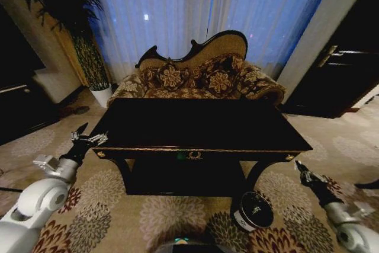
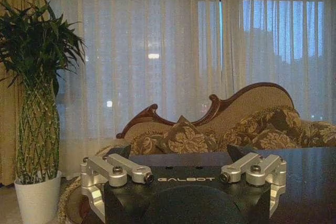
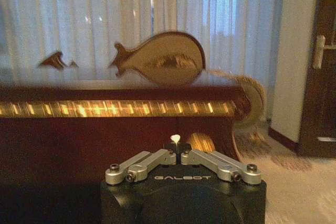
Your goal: Move to the front of the table and place the trash on the table into the trash bin.
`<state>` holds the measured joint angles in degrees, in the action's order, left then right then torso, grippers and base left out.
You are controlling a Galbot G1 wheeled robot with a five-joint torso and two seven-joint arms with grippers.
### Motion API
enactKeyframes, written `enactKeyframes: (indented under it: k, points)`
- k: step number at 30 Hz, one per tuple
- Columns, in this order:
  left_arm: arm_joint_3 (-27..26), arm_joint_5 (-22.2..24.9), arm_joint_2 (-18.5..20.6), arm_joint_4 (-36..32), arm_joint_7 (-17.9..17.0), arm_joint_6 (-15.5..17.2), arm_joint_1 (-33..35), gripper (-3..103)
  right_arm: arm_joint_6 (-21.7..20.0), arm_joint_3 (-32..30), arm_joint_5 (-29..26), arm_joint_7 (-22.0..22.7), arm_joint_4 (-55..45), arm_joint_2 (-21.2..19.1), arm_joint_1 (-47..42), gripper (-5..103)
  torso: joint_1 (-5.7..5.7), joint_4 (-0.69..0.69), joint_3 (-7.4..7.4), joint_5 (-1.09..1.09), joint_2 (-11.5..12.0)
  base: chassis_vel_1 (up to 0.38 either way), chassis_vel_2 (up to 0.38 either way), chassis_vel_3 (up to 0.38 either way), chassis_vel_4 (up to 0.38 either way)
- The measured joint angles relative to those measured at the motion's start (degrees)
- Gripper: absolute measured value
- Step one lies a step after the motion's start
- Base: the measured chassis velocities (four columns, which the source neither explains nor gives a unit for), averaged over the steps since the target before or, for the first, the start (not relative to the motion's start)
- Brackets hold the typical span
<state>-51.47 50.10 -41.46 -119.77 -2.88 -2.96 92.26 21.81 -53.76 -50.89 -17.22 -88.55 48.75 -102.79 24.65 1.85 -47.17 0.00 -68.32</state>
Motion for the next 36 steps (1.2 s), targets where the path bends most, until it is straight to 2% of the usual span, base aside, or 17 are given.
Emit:
enactKeyframes:
  k: [8,12,18,28,36]
  points:
    - [0.00,0.00,0.00,0.00,0.00,0.00,0.00,100,3.25,5.99,3.85,-1.19,10.02,1.41,5.32,0,0.00,0.00,0.00,-0.01,0.00,0.000,0.000,0.000,0.000]
    - [0.00,0.00,0.00,0.00,0.00,0.00,0.00,100,5.18,11.07,6.75,-2.00,17.24,2.47,10.38,0,0.00,0.00,0.00,0.00,0.00,0.000,0.000,0.000,0.000]
    - [0.00,0.00,0.00,0.00,0.00,0.00,0.00,100,5.27,15.56,8.42,-1.88,22.59,3.09,14.71,0,0.00,0.00,-0.01,0.00,0.00,0.000,0.000,0.000,0.000]
    - [0.00,0.00,0.00,0.00,0.00,0.00,0.00,100,5.46,17.89,10.40,-1.25,28.44,3.24,17.67,0,0.00,0.01,0.00,-0.01,0.00,0.000,0.000,0.000,0.000]
    - [0.00,0.00,0.00,0.00,0.00,0.00,0.00,100,6.13,22.89,14.95,0.76,36.14,5.16,22.85,0,0.00,0.00,0.00,0.01,0.00,0.000,0.000,0.000,0.000]
